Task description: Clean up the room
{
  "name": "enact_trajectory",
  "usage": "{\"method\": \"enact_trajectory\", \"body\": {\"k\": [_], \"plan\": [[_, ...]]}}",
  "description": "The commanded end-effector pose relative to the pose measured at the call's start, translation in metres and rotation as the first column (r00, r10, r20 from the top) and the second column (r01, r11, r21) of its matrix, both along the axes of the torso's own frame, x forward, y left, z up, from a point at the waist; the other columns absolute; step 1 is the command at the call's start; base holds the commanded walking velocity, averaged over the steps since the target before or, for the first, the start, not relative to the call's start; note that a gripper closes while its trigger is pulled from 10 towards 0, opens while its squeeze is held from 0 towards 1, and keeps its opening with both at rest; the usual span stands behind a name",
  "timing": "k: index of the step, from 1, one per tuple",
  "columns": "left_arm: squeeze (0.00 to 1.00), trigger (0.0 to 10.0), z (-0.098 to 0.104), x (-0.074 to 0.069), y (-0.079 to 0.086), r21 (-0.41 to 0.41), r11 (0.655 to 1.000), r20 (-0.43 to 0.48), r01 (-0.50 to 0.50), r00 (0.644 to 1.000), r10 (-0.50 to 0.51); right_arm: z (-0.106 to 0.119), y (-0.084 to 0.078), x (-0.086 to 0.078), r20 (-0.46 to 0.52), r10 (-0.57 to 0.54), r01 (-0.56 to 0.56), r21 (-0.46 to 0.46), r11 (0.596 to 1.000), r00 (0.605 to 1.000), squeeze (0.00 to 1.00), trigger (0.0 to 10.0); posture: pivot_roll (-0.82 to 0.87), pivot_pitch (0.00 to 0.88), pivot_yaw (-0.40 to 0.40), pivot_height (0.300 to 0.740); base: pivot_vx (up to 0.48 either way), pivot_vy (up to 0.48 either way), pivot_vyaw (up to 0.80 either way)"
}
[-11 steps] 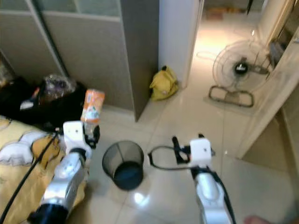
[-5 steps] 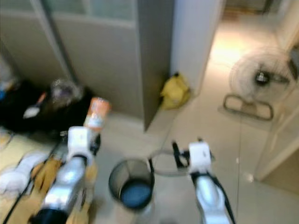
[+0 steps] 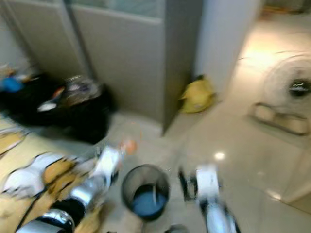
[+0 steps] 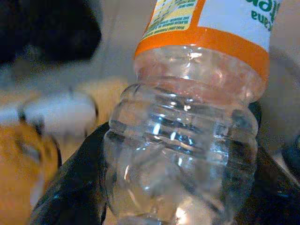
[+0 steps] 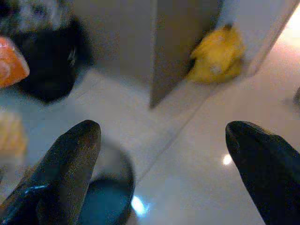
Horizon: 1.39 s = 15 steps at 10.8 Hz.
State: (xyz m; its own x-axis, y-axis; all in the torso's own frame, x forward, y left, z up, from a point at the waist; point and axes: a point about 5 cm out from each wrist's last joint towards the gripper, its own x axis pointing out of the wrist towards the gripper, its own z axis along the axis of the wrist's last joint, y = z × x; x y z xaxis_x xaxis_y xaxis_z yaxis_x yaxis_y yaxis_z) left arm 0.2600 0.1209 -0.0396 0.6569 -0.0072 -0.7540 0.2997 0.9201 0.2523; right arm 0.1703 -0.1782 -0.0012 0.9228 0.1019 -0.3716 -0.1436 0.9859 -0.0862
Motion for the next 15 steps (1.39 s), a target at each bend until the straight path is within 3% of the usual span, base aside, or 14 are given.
{"method": "enact_trajectory", "body": {"k": [1,2,3,5,6,7,8,9,12,15], "plan": [[0.0,10.0,0.009,0.011,-0.007,0.0,1.0,0.045,0.007,0.999,-0.007,0.004,-0.004,-0.002,0.0,0.01,-0.01,-0.031,0.999,1.0,0.0,10.0,-0.35,0.134,0.09,0.74,0.0,0.0,0.0],[0.0,10.0,0.002,-0.001,-0.036,-0.062,0.994,0.005,0.088,0.996,-0.088,0.004,0.001,-0.042,-0.09,0.119,-0.122,-0.029,0.992,0.989,0.0,10.0,-0.39,0.229,0.105,0.74,0.0,0.0,0.0],[0.0,10.0,-0.001,-0.009,-0.052,-0.081,0.987,-0.006,0.139,0.99,-0.14,0.008,0.004,-0.058,-0.108,0.143,-0.148,-0.04,0.988,0.984,0.0,10.0,-0.42,0.278,0.107,0.74,0.0,0.0,0.0],[0.0,10.0,0.0,-0.01,-0.059,-0.039,0.989,0.033,0.145,0.989,-0.144,0.024,0.007,-0.068,-0.062,0.128,-0.131,-0.056,0.99,0.99,0.0,10.0,-0.46,0.335,0.112,0.74,0.0,0.0,0.0],[0.0,10.0,0.0,-0.009,-0.057,-0.026,0.991,0.042,0.129,0.991,-0.128,0.031,0.009,-0.07,-0.046,0.132,-0.134,-0.054,0.989,0.99,0.0,10.0,-0.47,0.343,0.108,0.74,0.0,0.0,0.0],[0.07,10.0,0.003,-0.002,-0.045,0.011,0.999,0.088,0.044,0.995,-0.045,0.043,0.013,-0.071,-0.011,0.165,-0.165,-0.056,0.985,0.986,0.0,10.0,-0.48,0.355,0.099,0.74,0.0,0.0,0.0],[0.5,10.0,0.007,0.003,-0.039,-0.003,1.0,0.121,-0.026,0.992,0.026,0.049,0.016,-0.074,-0.001,0.19,-0.189,-0.066,0.98,0.982,0.0,10.0,-0.49,0.365,0.091,0.74,0.0,0.0,0.0],[1.0,10.0,0.014,0.01,-0.042,-0.054,0.997,0.171,-0.059,0.983,0.068,0.051,0.017,-0.078,-0.01,0.192,-0.192,-0.065,0.979,0.981,0.0,10.0,-0.48,0.372,0.086,0.74,0.0,0.0,0.0],[1.0,10.0,0.016,0.007,-0.06,-0.095,0.995,0.176,-0.025,0.984,0.041,0.052,0.021,-0.08,-0.03,0.198,-0.199,-0.06,0.978,0.98,0.0,10.0,-0.49,0.377,0.092,0.74,0.0,0.0,0.0],[1.0,10.0,0.029,0.015,-0.079,-0.215,0.977,0.241,0.002,0.969,0.051,0.053,0.021,-0.082,-0.034,0.194,-0.195,-0.062,0.979,0.981,0.0,10.0,-0.49,0.378,0.099,0.74,0.0,0.0,0.0]]}}
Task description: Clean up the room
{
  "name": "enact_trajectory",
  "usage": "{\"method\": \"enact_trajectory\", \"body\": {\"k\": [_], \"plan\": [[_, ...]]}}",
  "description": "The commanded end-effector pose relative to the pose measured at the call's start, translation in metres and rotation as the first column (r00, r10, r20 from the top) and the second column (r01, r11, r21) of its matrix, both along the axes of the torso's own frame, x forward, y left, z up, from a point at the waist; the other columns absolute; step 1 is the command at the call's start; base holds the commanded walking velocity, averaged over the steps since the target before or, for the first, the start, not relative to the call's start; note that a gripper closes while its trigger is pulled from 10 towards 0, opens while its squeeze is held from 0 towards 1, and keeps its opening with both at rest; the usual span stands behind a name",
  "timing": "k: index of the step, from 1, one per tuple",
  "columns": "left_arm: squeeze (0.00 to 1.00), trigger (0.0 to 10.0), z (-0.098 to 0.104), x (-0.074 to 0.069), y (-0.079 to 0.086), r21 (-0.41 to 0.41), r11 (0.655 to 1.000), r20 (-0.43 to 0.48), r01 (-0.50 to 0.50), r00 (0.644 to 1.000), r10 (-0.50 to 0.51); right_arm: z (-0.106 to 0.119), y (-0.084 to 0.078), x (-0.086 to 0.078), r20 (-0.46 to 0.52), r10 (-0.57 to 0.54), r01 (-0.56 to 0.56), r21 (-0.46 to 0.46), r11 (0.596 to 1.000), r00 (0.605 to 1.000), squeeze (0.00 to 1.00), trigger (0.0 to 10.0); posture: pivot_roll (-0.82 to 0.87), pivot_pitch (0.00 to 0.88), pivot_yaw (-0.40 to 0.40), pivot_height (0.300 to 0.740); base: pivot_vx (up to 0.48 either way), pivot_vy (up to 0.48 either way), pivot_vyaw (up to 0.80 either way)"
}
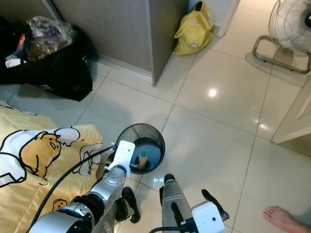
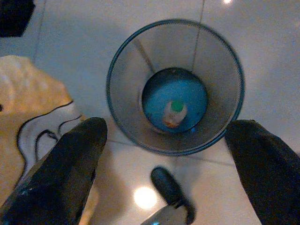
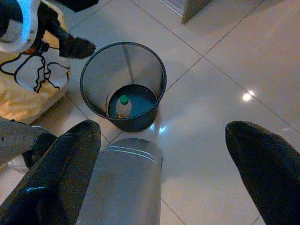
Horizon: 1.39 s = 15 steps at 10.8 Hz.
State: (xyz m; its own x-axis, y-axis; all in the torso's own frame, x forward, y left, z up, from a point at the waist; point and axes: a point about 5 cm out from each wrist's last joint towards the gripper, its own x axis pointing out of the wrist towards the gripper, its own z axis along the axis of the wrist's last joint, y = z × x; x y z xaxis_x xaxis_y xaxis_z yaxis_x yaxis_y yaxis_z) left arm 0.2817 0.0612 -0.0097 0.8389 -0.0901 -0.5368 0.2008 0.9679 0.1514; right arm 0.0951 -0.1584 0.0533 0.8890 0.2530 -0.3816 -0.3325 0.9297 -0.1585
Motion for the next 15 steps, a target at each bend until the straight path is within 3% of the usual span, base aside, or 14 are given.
{"method": "enact_trajectory", "body": {"k": [1,2,3,5,6,7,9,10,11,12,13,14,15], "plan": [[1.0,10.0,0.004,-0.004,-0.024,-0.091,0.995,-0.001,0.04,0.999,-0.04,-0.003,0.003,-0.005,-0.026,0.0,0.0,0.005,1.0,1.0,0.0,10.0,-0.48,0.368,0.103,0.74,0.0,0.0,0.0],[0.0,10.0,0.006,-0.007,-0.013,-0.191,0.978,0.089,0.081,0.994,-0.065,-0.005,0.0,0.012,0.005,-0.046,0.045,0.024,0.999,0.999,0.0,10.0,-0.43,0.325,0.114,0.74,0.0,0.0,0.0],[0.0,10.0,0.007,-0.008,-0.003,-0.236,0.969,0.124,0.073,0.991,-0.044,-0.006,-0.001,0.019,0.015,-0.064,0.063,0.034,0.997,0.998,0.0,10.0,-0.42,0.317,0.116,0.74,0.0,0.0,0.0],[0.0,10.0,0.031,-0.016,0.064,-0.254,0.965,0.307,-0.068,0.94,0.147,-0.006,-0.01,0.059,0.081,-0.146,0.138,0.096,0.986,0.986,0.0,10.0,-0.31,0.193,0.113,0.74,0.0,0.0,0.0],[0.0,10.0,0.054,-0.016,0.085,-0.261,0.96,0.395,-0.1,0.896,0.201,-0.004,-0.014,0.081,0.112,-0.187,0.171,0.141,0.975,0.976,0.0,10.0,-0.23,0.097,0.094,0.74,0.0,0.0,0.0],[0.0,10.0,0.079,-0.016,0.099,-0.265,0.96,0.477,-0.094,0.852,0.215,-0.001,-0.015,0.102,0.141,-0.212,0.186,0.18,0.966,0.967,0.0,10.0,-0.19,0.036,0.083,0.74,0.0,0.0,0.0],[0.0,10.0,0.098,-0.001,0.118,-0.223,0.973,0.551,-0.058,0.816,0.174,0.003,-0.01,0.145,0.175,-0.197,0.157,0.221,0.963,0.965,0.0,10.0,-0.15,0.0,0.062,0.74,0.0,0.0,0.36],[0.0,10.0,0.103,0.002,0.122,-0.211,0.977,0.549,-0.045,0.821,0.156,0.007,-0.006,0.161,0.194,-0.183,0.137,0.232,0.963,0.964,0.0,10.0,-0.14,0.0,0.06,0.74,0.0,0.0,0.63],[0.0,10.0,0.111,-0.001,0.114,-0.24,0.97,0.541,-0.027,0.826,0.157,0.013,-0.004,0.177,0.221,-0.18,0.126,0.24,0.963,0.959,0.0,10.0,-0.14,0.0,0.055,0.74,0.0,0.45,0.59],[0.0,10.0,0.109,-0.005,0.107,-0.251,0.968,0.529,-0.026,0.833,0.159,0.014,-0.006,0.181,0.235,-0.182,0.125,0.238,0.963,0.955,0.0,10.0,-0.13,0.0,0.047,0.74,0.0,0.435,0.6],[0.0,10.0,0.102,-0.012,0.101,-0.294,0.954,0.5,-0.05,0.843,0.198,0.021,-0.01,0.176,0.322,-0.212,0.131,0.254,0.958,0.923,0.0,10.0,-0.12,0.0,0.023,0.74,-0.337,0.345,0.61],[0.0,10.0,0.099,-0.018,0.101,-0.303,0.951,0.487,-0.068,0.846,0.216,0.021,-0.011,0.17,0.334,-0.206,0.125,0.248,0.961,0.92,0.0,10.0,-0.12,0.0,0.017,0.74,-0.349,0.334,0.59],[0.0,10.0,0.094,-0.026,0.103,-0.303,0.949,0.46,-0.092,0.858,0.23,0.01,-0.013,0.165,0.279,-0.218,0.145,0.26,0.955,0.935,0.0,10.0,-0.13,0.0,0.016,0.74,-0.36,0.322,0.59]]}}
